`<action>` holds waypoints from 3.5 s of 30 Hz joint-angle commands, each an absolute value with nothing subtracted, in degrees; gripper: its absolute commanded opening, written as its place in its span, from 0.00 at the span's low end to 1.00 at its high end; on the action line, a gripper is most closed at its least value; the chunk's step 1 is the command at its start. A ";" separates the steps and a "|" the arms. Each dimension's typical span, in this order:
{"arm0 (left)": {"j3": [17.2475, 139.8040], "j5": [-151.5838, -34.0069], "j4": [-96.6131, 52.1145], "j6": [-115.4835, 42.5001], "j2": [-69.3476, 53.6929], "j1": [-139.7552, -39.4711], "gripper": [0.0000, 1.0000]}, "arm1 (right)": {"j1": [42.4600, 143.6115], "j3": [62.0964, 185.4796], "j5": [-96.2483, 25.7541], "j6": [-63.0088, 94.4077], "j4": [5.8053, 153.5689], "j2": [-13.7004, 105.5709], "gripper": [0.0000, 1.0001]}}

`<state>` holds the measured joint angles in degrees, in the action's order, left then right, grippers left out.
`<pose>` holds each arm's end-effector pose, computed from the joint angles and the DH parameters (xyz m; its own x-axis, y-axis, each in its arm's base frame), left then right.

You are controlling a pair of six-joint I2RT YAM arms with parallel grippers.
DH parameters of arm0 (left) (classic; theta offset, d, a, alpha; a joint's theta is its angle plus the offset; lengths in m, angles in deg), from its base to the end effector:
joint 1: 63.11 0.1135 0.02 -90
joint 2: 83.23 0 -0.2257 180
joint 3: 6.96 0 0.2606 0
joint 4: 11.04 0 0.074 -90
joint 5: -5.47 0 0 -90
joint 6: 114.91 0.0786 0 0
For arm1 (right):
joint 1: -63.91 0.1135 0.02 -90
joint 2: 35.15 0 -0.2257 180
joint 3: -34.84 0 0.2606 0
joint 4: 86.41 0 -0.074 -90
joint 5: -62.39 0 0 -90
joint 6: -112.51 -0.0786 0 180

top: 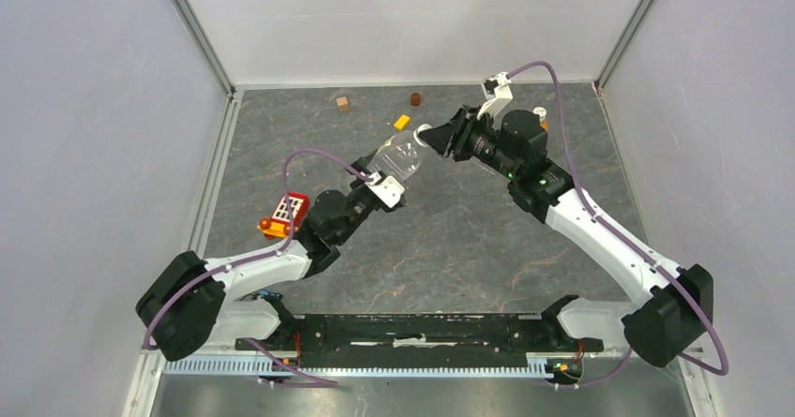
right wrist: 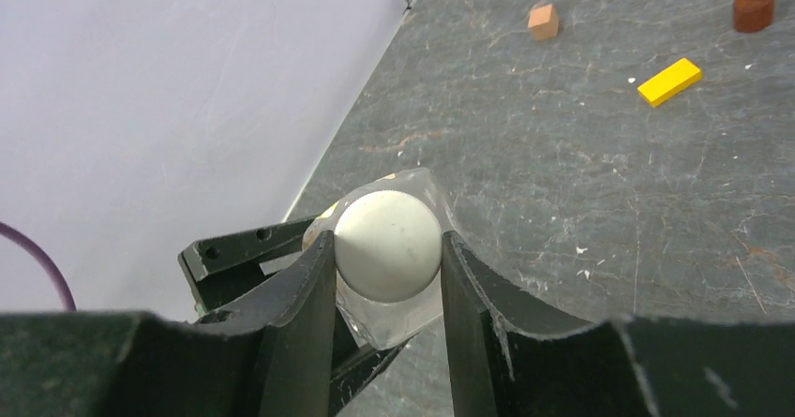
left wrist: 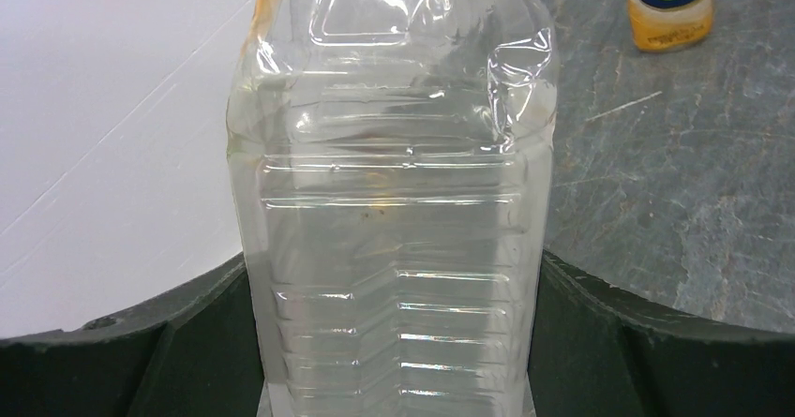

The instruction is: Screw on the bottle caps

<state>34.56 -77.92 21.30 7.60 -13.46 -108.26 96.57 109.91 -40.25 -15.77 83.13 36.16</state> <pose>0.2344 -0.2228 0.2128 0.3774 0.3776 -0.8456 0.4986 0.6866 0.5292 0.2916 0.2073 0.3268 -0.5167 0.3868 -0.7638 -0.4961 0.5918 0.6353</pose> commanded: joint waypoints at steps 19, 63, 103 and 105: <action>41.86 -69.01 37.82 22.66 -6.29 -118.30 0.22 | 102.40 109.52 -34.92 -27.31 83.16 37.95 0.44; 32.94 -120.10 8.07 -16.06 -29.47 -91.27 0.27 | 98.66 103.33 -62.14 36.19 86.30 15.34 0.98; 38.61 -141.75 6.52 -16.14 -24.53 -89.62 0.26 | 91.08 120.49 -94.54 46.59 63.77 31.90 0.64; 38.73 -141.79 6.51 -16.21 -24.30 -89.60 0.26 | 91.15 120.52 -94.55 46.60 63.78 32.17 0.64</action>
<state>36.07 -140.56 3.83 -14.61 -24.65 -89.81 90.69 119.22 -93.23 45.58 63.14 31.86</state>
